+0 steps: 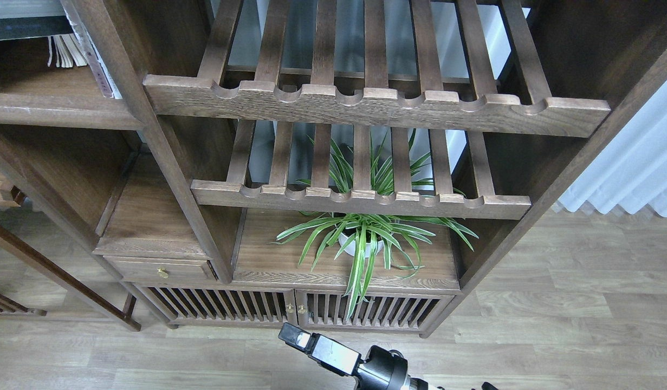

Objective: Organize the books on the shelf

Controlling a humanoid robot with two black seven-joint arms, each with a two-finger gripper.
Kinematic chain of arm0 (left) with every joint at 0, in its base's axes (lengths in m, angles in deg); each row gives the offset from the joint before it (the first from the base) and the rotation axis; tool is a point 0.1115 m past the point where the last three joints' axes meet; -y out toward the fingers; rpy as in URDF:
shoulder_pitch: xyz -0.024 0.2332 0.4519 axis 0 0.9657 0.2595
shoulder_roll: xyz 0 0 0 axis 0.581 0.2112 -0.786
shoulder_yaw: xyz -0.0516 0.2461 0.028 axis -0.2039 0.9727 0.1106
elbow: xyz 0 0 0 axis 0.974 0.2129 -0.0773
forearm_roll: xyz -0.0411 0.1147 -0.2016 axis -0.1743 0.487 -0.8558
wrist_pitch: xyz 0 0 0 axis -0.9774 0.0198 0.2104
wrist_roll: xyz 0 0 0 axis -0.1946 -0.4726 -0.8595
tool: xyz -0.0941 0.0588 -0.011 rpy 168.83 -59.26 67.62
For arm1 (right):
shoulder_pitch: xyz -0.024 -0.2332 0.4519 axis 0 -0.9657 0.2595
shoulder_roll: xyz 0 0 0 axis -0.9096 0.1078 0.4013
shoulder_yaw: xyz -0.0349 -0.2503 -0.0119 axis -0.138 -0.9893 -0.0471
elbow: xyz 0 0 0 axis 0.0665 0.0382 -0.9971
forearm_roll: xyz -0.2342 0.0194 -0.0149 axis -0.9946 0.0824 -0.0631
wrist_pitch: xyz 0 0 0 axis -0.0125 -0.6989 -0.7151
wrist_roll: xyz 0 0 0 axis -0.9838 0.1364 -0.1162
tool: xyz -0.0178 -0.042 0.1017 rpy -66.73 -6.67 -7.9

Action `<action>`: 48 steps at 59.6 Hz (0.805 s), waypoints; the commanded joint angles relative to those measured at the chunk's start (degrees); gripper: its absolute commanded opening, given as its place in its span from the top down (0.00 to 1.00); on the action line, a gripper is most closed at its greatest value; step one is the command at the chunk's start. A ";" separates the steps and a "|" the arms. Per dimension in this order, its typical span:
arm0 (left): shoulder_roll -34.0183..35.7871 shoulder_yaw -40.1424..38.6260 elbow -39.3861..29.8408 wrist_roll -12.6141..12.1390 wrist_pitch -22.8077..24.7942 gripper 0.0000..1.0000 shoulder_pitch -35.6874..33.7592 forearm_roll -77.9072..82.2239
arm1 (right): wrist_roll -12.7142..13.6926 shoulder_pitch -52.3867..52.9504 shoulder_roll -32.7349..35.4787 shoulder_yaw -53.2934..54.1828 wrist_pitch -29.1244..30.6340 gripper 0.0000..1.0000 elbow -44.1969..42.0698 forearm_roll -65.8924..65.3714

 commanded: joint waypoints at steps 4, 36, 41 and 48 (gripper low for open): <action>-1.56 -0.02 1.93 -0.03 0.00 0.92 -0.63 0.04 | 0.00 -0.04 -0.05 0.00 0.00 0.08 0.00 0.00; -9.12 4.82 11.42 -0.12 0.00 0.91 -10.91 1.89 | -0.09 -0.04 -0.05 0.09 0.00 0.08 0.00 0.00; -9.56 4.99 11.51 0.05 0.00 0.87 -11.09 1.80 | -0.17 -0.04 0.04 0.17 0.00 0.08 0.00 0.08; -10.71 4.29 11.16 0.93 0.00 0.71 -10.30 0.48 | -1.05 -0.04 0.13 0.17 0.00 0.08 0.00 0.08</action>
